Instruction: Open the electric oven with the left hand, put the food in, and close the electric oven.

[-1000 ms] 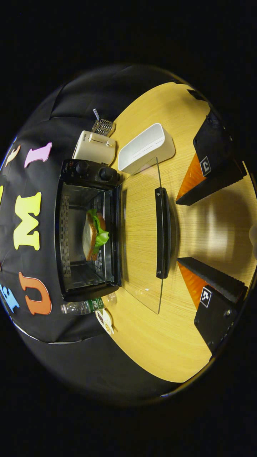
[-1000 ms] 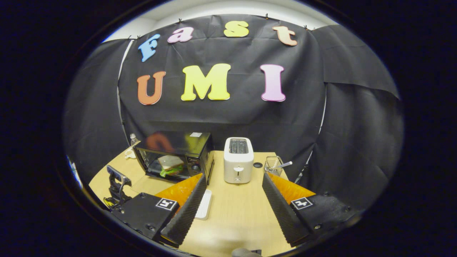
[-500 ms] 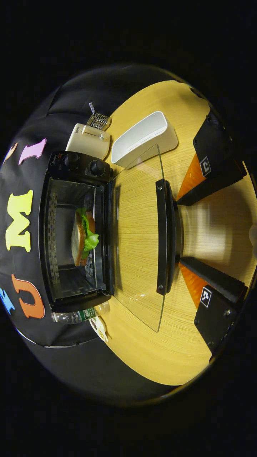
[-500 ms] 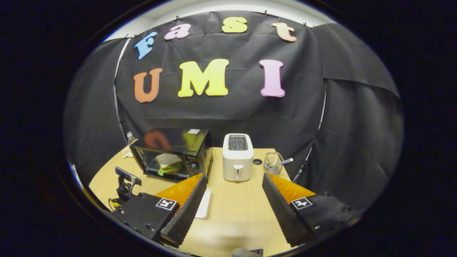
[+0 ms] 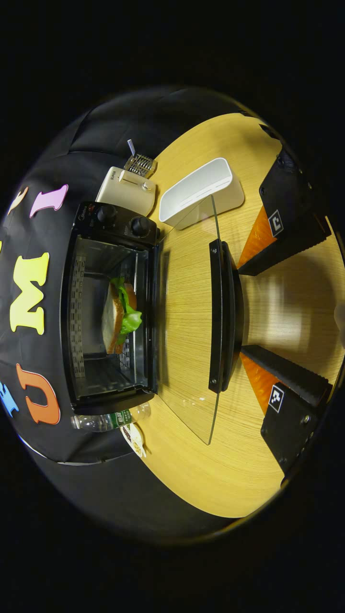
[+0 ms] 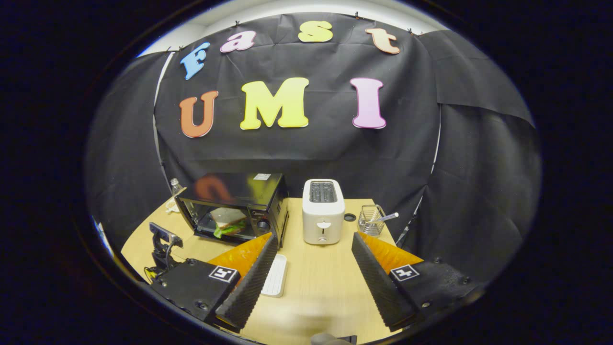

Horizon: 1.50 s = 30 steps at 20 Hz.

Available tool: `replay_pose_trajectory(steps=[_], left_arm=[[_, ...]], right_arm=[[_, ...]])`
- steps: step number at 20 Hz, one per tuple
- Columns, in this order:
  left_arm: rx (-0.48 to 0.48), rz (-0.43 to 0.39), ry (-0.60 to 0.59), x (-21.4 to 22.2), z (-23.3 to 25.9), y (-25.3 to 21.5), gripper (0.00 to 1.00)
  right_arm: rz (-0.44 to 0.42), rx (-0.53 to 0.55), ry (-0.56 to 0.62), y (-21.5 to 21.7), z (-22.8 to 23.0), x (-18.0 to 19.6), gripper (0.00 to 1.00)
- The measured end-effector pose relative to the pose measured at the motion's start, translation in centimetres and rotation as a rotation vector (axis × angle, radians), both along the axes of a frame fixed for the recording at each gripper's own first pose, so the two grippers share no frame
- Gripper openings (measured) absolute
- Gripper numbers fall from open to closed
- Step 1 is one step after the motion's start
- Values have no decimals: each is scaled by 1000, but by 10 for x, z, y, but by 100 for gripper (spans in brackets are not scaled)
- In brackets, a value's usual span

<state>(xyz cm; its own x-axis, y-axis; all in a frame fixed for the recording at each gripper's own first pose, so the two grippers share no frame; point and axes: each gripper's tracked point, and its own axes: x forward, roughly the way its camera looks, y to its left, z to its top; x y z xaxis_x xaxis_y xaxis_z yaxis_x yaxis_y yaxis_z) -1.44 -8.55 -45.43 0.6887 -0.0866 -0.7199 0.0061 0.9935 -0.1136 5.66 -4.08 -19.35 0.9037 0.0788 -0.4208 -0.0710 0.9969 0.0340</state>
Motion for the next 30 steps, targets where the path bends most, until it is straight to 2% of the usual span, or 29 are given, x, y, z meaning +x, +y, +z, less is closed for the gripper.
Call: replay_pose_trajectory(steps=[7, 8, 9, 10, 11, 12, 21, 29, 30], left_arm=[[7, -3, -67, 23, 38, 5, 96], [12, -4, -75, 26, 43, 7, 100], [16, -5, -85, 31, 49, 9, 96], [22, -6, -94, 37, 54, 10, 100], [26, -10, -104, 42, 60, 11, 100], [29, -13, -111, 48, 63, 12, 96], [56, -32, -216, 105, 99, 15, 95], [43, -33, -210, 100, 101, 9, 96], [44, -33, -213, 98, 103, 9, 96]], right_arm=[[-15, 32, 11, -6, -6, 2, 100], [-16, 41, 10, -6, -7, 3, 100], [-20, 49, 13, -7, -9, 4, 100], [-25, 57, 14, -8, -10, 4, 100], [-29, 62, 13, -10, -11, 4, 100], [-34, 68, 14, -11, -12, 6, 100], [-84, 95, 1, -27, -8, 6, 100], [-73, 100, -6, -22, -3, 5, 100], [-69, 100, -8, -20, -2, 5, 91]])
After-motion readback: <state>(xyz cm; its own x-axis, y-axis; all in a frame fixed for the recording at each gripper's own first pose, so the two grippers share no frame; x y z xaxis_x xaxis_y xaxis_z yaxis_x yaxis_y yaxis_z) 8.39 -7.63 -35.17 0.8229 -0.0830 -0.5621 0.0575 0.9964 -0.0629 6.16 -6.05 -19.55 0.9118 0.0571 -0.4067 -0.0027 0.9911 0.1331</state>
